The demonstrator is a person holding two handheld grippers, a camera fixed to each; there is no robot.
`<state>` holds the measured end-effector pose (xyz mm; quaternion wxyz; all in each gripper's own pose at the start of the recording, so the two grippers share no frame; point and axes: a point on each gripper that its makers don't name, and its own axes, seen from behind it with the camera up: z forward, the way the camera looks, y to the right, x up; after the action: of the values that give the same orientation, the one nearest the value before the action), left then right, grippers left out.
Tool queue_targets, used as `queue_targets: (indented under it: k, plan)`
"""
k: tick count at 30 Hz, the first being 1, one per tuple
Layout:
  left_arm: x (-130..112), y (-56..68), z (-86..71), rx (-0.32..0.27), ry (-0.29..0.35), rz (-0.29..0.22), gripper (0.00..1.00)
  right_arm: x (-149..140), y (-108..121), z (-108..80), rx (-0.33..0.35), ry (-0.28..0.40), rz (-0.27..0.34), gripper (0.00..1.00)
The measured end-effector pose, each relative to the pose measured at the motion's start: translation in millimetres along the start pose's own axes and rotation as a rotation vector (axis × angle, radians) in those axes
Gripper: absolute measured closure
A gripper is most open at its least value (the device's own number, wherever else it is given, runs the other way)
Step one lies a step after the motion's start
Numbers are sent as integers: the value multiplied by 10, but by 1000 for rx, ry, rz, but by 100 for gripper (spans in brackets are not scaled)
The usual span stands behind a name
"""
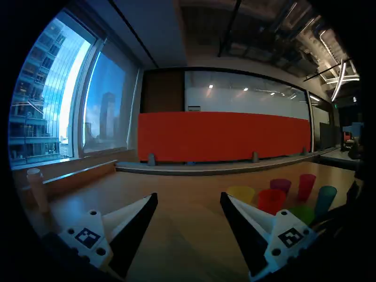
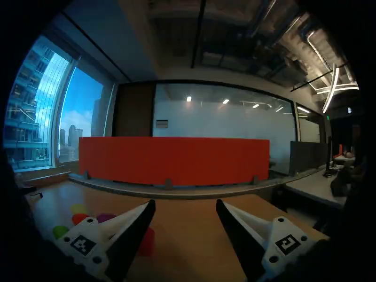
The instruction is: Pour water
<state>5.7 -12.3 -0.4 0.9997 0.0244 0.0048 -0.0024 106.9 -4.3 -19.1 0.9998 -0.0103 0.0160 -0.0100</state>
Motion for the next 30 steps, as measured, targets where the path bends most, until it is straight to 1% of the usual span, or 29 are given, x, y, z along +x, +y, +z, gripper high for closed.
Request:
queue_targets:
  k: [8, 30]
  plan:
    - [-45, -7, 5, 0, -8, -7, 1, 32, 3, -5, -1, 2, -2, 0]
    - [-59, 7, -1, -6, -9, 3, 1, 23, 8, -5, -1, 3, -6, 0]
